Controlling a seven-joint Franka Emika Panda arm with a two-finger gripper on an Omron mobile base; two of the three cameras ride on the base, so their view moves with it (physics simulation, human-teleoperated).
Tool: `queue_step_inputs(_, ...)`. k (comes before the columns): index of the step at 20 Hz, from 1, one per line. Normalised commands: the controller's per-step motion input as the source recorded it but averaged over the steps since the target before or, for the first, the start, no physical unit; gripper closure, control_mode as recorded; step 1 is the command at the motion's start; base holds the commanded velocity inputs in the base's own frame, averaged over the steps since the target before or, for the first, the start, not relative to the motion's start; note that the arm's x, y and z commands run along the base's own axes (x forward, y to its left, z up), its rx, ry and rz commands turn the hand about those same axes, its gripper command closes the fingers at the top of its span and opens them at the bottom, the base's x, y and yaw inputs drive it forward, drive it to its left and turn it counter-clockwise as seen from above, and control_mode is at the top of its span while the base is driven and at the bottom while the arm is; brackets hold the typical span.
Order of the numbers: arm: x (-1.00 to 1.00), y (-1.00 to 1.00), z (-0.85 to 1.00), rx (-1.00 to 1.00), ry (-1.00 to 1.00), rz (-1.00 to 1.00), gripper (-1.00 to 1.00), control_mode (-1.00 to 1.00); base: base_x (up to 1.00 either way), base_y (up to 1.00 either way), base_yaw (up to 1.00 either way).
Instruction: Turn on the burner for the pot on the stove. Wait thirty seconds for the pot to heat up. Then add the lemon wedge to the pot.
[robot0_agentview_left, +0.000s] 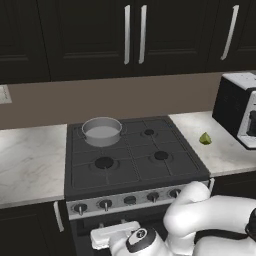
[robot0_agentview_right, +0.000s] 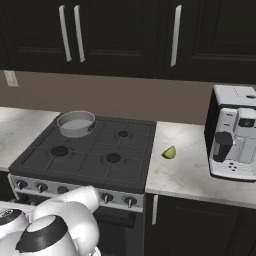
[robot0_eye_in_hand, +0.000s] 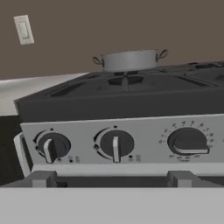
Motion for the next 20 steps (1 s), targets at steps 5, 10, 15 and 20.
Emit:
queue_step_inputs(5, 0.16, -0.13, 0.0, 0.0, 0.0, 0.0, -1.0, -1.0, 0.0, 0.0, 0.0)
queue_step_inputs(10, 0.18, -0.24, 0.0, 0.0, 0.0, 0.03, -1.0, -1.0, 0.0, 0.0, 0.0)
queue_step_inputs(15, 0.18, 0.0, 0.0, 0.0, 0.0, 0.0, -1.0, -1.0, 0.0, 0.0, 0.0)
queue_step_inputs(20, 0.28, -0.04, 0.0, 0.0, 0.0, 0.0, -1.0, -1.0, 0.0, 0.0, 0.0)
